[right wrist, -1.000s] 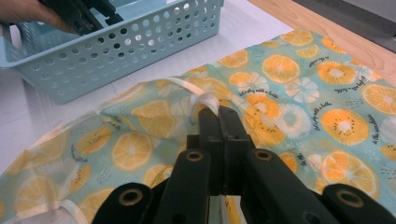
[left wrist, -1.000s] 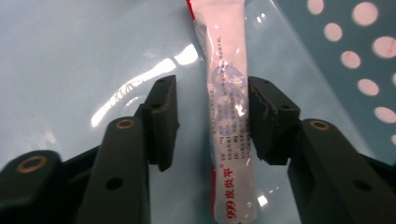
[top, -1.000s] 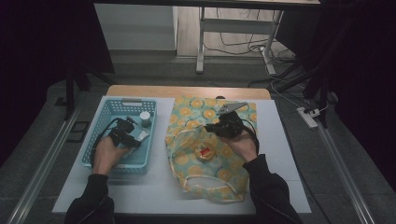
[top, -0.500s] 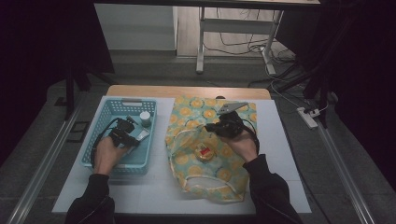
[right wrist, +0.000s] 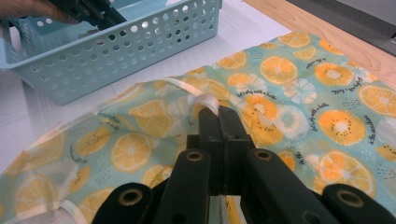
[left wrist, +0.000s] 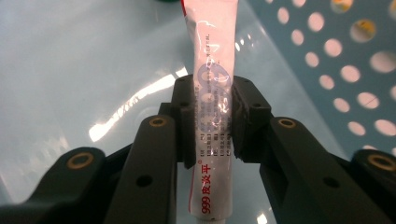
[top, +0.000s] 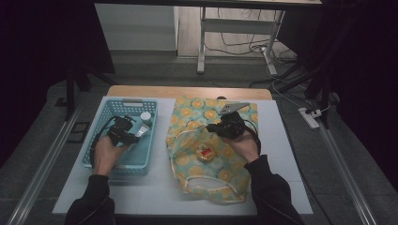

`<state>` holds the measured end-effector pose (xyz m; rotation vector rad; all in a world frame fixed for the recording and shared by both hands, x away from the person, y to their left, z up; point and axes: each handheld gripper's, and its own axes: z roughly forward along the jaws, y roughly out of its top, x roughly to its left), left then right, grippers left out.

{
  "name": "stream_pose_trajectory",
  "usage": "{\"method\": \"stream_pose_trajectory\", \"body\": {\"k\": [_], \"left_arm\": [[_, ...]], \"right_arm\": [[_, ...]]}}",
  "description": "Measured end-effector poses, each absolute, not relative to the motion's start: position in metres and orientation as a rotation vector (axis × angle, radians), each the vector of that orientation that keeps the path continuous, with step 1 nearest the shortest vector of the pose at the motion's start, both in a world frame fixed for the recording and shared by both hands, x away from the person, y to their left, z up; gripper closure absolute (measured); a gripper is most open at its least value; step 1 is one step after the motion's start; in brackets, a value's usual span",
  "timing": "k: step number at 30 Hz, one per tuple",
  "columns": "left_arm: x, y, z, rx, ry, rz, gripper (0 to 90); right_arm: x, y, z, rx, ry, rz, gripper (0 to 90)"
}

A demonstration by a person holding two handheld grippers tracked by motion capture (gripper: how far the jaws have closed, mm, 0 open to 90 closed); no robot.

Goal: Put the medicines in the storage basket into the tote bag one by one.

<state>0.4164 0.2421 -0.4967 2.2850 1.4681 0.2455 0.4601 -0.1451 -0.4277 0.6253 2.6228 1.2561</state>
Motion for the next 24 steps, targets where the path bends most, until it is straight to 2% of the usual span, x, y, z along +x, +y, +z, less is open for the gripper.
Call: {"method": "stream_pose_trajectory", "body": {"k": [24], "left_arm": [[0.397, 0.248, -0.461, 2.176, 1.347, 0.265, 73.2]], "right_arm": [[0.459, -0.147, -0.425, 0.618, 2.61, 1.261, 90.0]]}}
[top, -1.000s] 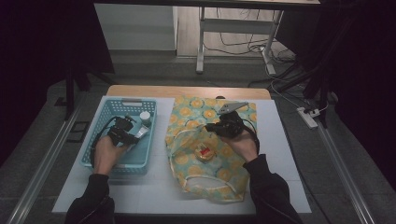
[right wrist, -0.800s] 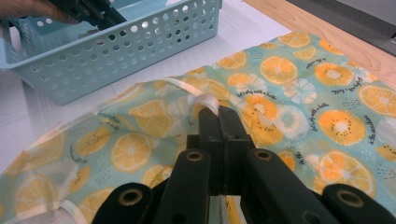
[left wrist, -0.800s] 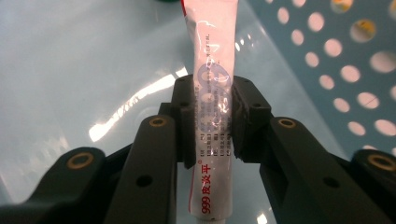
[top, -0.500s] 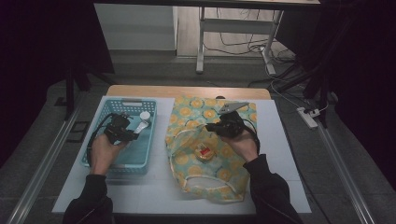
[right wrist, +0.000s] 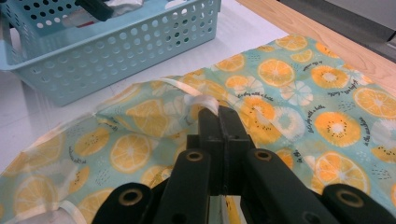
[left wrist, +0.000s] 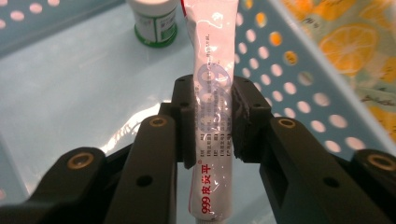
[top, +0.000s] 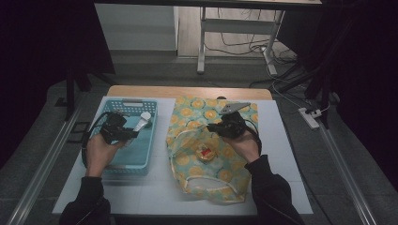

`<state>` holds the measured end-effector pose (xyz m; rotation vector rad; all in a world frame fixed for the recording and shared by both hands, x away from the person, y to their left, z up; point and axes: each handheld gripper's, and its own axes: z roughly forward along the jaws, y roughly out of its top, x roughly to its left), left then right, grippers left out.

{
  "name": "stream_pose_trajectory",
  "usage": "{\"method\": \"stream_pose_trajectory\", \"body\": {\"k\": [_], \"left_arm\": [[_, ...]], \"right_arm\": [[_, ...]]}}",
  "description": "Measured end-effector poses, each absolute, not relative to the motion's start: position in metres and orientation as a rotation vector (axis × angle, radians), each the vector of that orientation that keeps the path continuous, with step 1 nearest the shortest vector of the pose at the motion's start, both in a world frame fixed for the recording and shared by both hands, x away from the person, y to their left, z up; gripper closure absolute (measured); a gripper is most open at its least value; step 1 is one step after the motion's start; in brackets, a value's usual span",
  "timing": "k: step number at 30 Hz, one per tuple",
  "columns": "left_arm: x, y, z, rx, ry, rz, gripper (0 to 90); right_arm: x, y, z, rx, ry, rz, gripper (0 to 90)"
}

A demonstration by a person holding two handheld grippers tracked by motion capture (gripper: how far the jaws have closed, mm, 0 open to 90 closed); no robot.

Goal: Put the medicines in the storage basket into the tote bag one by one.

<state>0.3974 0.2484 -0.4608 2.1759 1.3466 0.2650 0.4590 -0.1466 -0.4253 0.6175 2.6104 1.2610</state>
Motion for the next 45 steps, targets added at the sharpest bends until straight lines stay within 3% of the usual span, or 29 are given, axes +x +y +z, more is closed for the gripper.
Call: {"method": "stream_pose_trajectory", "body": {"k": [24, 45], "left_arm": [[0.373, 0.195, -0.42, 2.191, 1.041, 0.23, 73.2], [0.364, 0.138, -0.419, 2.241, 0.885, 0.136, 73.3]], "right_arm": [[0.459, -0.147, -0.425, 0.616, 2.604, 1.267, 90.0], [0.459, -0.148, -0.424, 0.615, 2.593, 1.283, 90.0]]}}
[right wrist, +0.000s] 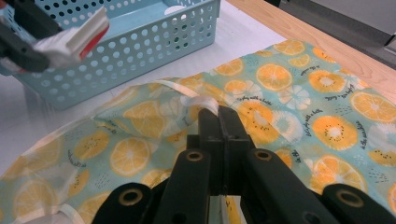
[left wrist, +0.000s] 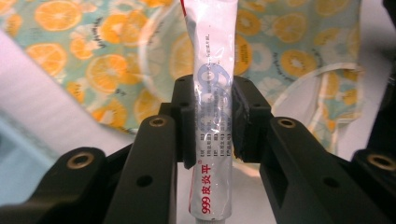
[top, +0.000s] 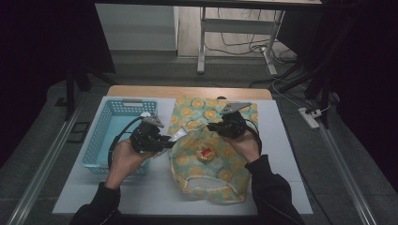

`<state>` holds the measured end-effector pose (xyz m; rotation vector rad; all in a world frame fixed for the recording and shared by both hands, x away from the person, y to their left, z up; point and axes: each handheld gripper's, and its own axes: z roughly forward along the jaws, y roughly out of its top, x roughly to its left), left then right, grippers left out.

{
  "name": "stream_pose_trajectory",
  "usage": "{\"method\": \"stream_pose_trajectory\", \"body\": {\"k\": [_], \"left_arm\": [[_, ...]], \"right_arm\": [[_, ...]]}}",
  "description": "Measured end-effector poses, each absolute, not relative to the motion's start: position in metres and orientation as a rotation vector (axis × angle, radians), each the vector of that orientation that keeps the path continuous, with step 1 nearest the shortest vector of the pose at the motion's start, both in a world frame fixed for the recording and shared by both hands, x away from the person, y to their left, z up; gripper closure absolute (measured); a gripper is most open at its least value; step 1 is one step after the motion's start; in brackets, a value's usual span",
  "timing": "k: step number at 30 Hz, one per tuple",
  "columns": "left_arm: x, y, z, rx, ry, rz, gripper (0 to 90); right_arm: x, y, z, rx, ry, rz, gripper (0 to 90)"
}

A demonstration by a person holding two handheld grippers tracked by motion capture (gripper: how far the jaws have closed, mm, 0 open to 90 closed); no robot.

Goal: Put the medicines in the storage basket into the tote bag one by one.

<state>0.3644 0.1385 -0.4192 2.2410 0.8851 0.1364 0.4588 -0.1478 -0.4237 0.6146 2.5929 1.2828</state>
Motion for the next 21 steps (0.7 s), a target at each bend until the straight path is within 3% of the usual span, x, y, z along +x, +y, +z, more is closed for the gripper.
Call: {"method": "stream_pose_trajectory", "body": {"k": [21], "left_arm": [[0.374, 0.084, -0.446, 2.306, 0.812, 0.049, 73.2]], "right_arm": [[0.458, -0.146, -0.423, 0.601, 2.59, 1.285, 90.0]]}}
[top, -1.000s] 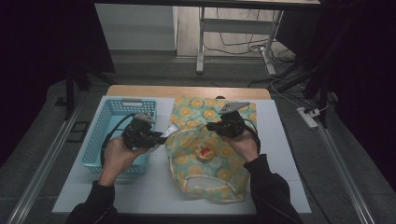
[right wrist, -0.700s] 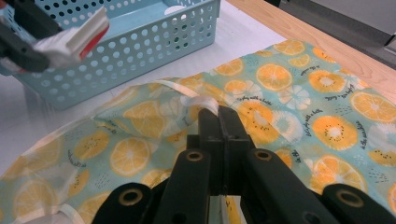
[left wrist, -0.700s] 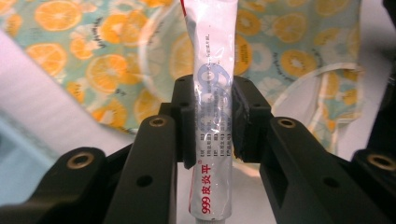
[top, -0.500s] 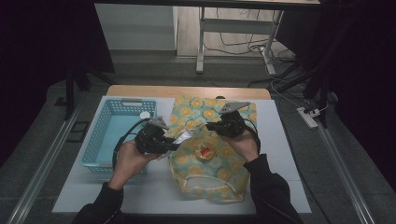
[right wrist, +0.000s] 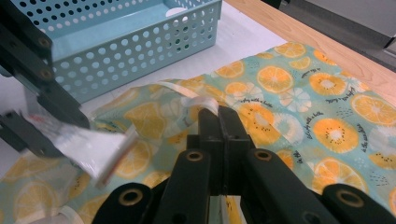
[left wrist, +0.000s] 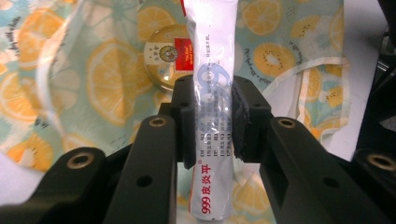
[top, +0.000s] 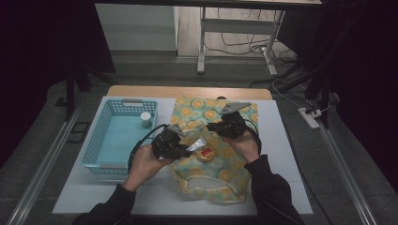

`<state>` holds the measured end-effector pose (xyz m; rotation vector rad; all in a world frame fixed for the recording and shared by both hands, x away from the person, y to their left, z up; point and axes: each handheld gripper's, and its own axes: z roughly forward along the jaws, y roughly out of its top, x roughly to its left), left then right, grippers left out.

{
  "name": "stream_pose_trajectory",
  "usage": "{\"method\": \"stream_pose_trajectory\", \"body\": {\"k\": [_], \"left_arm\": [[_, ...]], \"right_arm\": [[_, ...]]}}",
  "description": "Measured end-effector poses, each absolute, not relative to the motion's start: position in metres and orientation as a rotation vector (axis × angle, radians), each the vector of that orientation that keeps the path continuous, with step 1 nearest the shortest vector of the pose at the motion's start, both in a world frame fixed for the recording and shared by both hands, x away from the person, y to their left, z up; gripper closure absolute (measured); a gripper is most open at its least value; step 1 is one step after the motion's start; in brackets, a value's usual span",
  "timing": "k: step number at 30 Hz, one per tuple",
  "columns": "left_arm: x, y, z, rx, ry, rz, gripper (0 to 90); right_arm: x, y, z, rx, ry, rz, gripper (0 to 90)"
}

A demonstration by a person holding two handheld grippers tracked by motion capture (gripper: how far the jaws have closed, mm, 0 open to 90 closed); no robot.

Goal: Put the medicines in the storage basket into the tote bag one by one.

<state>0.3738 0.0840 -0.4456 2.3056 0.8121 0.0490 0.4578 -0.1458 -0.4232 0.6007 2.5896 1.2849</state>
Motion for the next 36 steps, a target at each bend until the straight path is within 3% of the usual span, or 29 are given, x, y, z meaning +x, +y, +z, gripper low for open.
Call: {"method": "stream_pose_trajectory", "body": {"k": [18, 36], "left_arm": [[0.399, 0.055, -0.466, 2.313, 0.817, 0.052, 73.2], [0.42, 0.047, -0.483, 2.333, 0.863, 0.154, 73.2]], "right_arm": [[0.456, -0.142, -0.424, 0.589, 2.596, 1.284, 90.0], [0.455, -0.14, -0.427, 0.589, 2.602, 1.274, 90.0]]}}
